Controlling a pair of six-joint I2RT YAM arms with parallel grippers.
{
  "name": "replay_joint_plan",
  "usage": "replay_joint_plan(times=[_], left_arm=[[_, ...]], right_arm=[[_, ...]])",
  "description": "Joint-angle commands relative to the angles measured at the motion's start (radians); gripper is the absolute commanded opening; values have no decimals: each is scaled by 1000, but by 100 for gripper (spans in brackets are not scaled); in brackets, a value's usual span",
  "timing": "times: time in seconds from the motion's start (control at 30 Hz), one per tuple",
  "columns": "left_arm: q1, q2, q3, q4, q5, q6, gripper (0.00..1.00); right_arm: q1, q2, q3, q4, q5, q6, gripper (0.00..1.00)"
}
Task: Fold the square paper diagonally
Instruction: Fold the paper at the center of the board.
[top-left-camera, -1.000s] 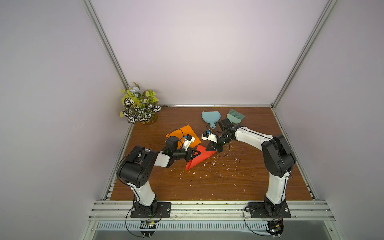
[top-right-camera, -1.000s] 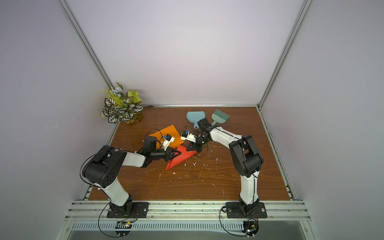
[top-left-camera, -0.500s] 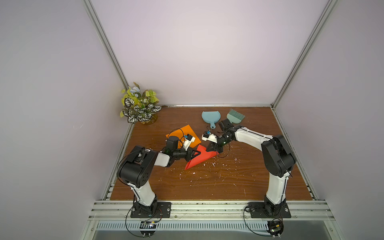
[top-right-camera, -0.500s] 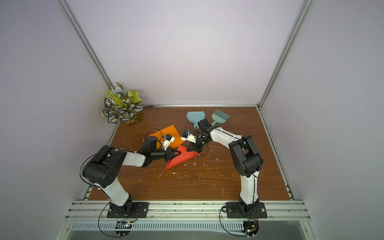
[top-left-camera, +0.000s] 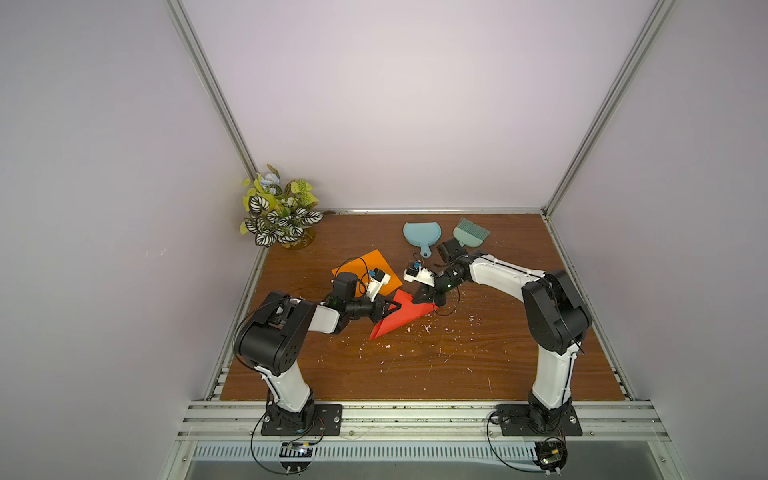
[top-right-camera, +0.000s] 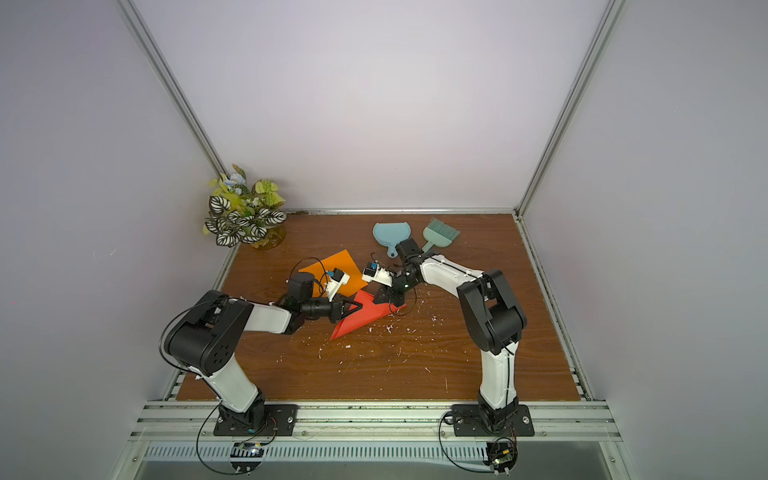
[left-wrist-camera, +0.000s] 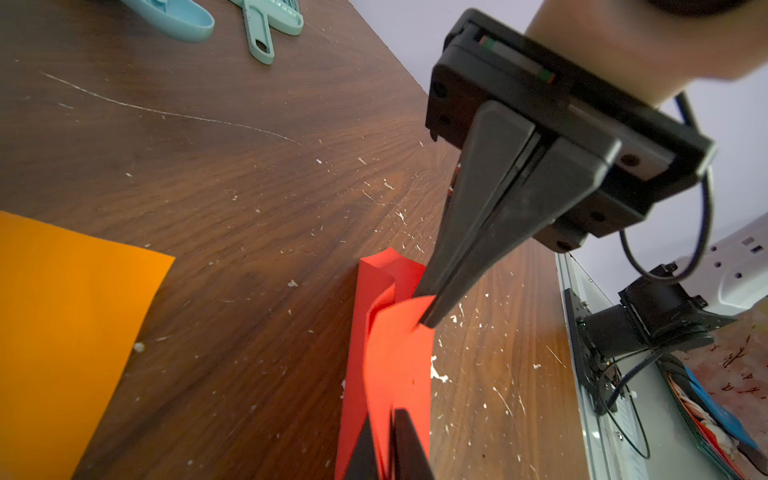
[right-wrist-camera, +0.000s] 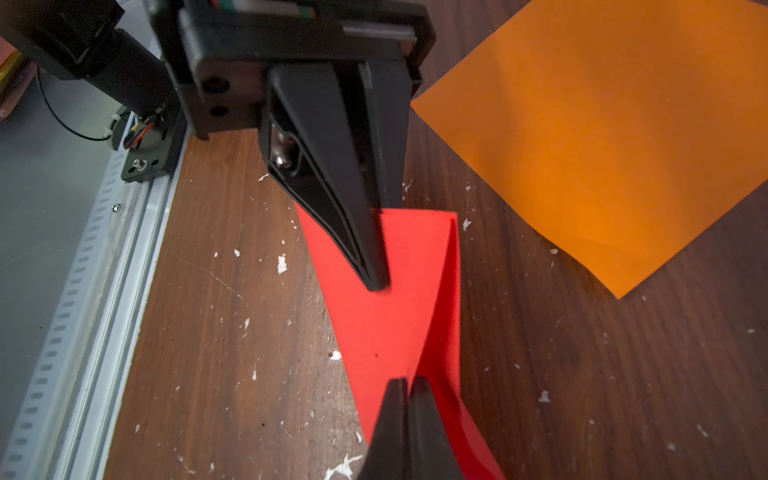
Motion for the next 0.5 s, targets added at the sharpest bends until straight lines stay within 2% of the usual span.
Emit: replay_joint_plan(times=[0.0, 0.47], left_arm=[[-7, -1, 23, -8, 1, 14, 10], [-6, -3, 23, -9, 3, 17, 1]], right_arm=[[-3, 6, 0, -3, -19, 8, 0], [-4, 5, 5, -5, -2, 10, 2]])
